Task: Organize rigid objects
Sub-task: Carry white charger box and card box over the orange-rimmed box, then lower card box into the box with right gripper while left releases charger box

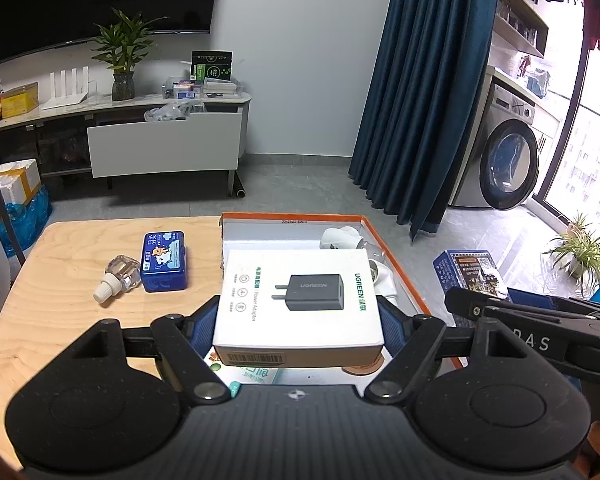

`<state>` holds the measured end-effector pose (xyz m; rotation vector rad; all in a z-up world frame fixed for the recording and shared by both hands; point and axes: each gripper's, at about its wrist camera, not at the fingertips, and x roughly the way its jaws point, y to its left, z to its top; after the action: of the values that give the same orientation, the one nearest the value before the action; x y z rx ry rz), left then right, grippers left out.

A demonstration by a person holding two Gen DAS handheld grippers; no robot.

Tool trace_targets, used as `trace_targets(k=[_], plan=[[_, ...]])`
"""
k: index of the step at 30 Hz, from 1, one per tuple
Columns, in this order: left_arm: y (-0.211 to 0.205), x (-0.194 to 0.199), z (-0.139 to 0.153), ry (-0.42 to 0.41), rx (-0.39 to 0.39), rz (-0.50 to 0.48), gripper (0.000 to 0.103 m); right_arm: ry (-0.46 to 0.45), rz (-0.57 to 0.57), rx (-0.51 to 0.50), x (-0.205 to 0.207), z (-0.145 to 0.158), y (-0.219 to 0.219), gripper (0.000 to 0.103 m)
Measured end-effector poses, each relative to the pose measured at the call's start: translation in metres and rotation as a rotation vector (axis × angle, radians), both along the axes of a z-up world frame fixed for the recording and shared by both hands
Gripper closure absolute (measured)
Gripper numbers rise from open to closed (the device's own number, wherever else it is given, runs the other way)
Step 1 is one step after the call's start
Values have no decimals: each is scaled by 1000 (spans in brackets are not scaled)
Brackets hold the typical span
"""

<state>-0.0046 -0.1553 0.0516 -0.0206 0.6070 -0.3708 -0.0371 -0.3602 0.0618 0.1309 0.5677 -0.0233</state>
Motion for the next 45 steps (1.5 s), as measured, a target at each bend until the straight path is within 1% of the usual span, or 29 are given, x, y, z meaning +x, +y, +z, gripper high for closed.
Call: trace_targets(k=[15,24,45], plan=[[-1,3,-4,11,5,4,24,10,-3,0,2,-6,2,30],[-2,5,-8,23,13,2,24,26,-10,2,8,-14,2,30],[-16,23,-37,87,48,-25,24,119,-35,24,34,-48,-6,30]])
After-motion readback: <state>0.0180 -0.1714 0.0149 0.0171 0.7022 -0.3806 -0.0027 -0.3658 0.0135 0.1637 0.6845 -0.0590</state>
